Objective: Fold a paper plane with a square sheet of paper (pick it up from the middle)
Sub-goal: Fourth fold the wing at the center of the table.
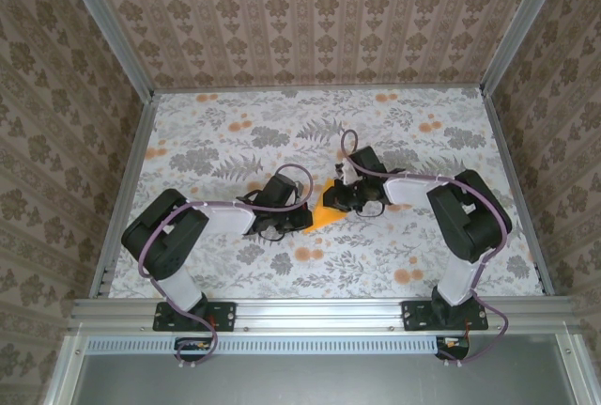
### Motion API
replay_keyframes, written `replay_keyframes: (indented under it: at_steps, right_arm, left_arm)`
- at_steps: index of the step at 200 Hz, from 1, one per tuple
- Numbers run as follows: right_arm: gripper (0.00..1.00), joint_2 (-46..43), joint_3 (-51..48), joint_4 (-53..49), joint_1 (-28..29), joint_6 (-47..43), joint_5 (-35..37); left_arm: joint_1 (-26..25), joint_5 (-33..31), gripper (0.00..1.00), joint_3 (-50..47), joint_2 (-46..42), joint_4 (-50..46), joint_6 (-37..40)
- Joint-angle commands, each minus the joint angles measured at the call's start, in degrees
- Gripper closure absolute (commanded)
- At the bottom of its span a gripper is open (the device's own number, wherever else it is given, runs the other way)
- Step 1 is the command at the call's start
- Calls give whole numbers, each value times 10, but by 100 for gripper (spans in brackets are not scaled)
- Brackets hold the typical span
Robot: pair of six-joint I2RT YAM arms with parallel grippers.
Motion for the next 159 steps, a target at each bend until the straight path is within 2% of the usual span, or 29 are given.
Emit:
replay_keyframes:
  at_steps: [1,89,159]
  right_arm:
    - [89,15,-6,7,13,-10,-11]
    - [90,75,37,-40,25,-31,5]
    - [90,86,41,-39,-55,-50,15]
  left_arm:
    - [-1,-34,100,-8,4,-77,-8]
    - [-1,-39,100,-8,3,-93,-13]
    - [-1,-35,100,-9,10,-114,-13]
